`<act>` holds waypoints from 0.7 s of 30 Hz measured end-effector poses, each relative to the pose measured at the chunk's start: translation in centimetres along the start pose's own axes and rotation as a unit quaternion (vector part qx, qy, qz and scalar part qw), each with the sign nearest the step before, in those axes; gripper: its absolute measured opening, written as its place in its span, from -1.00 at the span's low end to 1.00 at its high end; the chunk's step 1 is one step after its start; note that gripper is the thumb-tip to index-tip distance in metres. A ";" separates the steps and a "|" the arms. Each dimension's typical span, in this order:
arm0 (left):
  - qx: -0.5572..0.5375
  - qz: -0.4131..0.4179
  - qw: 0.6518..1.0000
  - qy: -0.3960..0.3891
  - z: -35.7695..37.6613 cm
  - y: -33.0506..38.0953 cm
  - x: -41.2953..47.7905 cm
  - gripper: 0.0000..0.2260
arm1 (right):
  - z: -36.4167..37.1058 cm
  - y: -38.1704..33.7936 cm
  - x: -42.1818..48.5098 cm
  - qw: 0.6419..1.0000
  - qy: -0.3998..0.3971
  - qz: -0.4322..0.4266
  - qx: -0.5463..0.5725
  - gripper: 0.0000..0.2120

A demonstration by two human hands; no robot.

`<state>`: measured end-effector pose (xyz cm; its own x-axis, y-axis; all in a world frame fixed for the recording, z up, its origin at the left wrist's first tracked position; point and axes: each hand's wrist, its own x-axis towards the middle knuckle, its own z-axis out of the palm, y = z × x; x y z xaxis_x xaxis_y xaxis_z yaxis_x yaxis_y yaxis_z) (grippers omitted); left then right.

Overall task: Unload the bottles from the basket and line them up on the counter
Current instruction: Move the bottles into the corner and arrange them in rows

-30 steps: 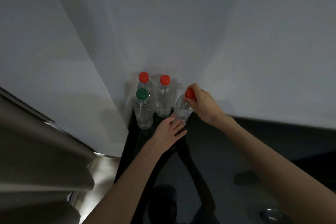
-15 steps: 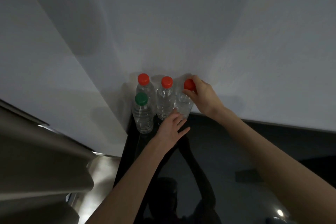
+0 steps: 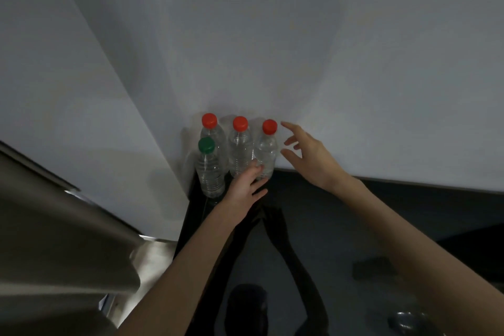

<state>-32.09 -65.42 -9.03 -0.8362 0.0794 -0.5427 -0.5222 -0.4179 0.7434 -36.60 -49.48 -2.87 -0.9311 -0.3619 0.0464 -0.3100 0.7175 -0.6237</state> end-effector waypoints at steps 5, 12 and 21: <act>0.155 0.100 0.983 0.005 1.2 0.6 -5.3 -0.55 | -3.4 -0.6 -5.8 0.997 0.040 -0.034 -0.050 -0.57; 0.346 0.283 0.894 0.035 6.2 -0.6 -13.2 -0.62 | -8.9 -0.9 -17.2 0.988 0.106 -0.051 -0.100 -0.63; 0.514 0.434 0.740 0.025 14.3 -7.2 -21.0 -0.62 | -13.9 2.4 -31.7 0.974 0.171 0.011 -0.150 -0.70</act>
<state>-13.17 -51.10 2.64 -0.9377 0.1407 0.3178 0.3338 0.6191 0.7108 -10.49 -28.02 4.97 -0.9317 -0.1615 0.3254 -0.2836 0.8831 -0.3737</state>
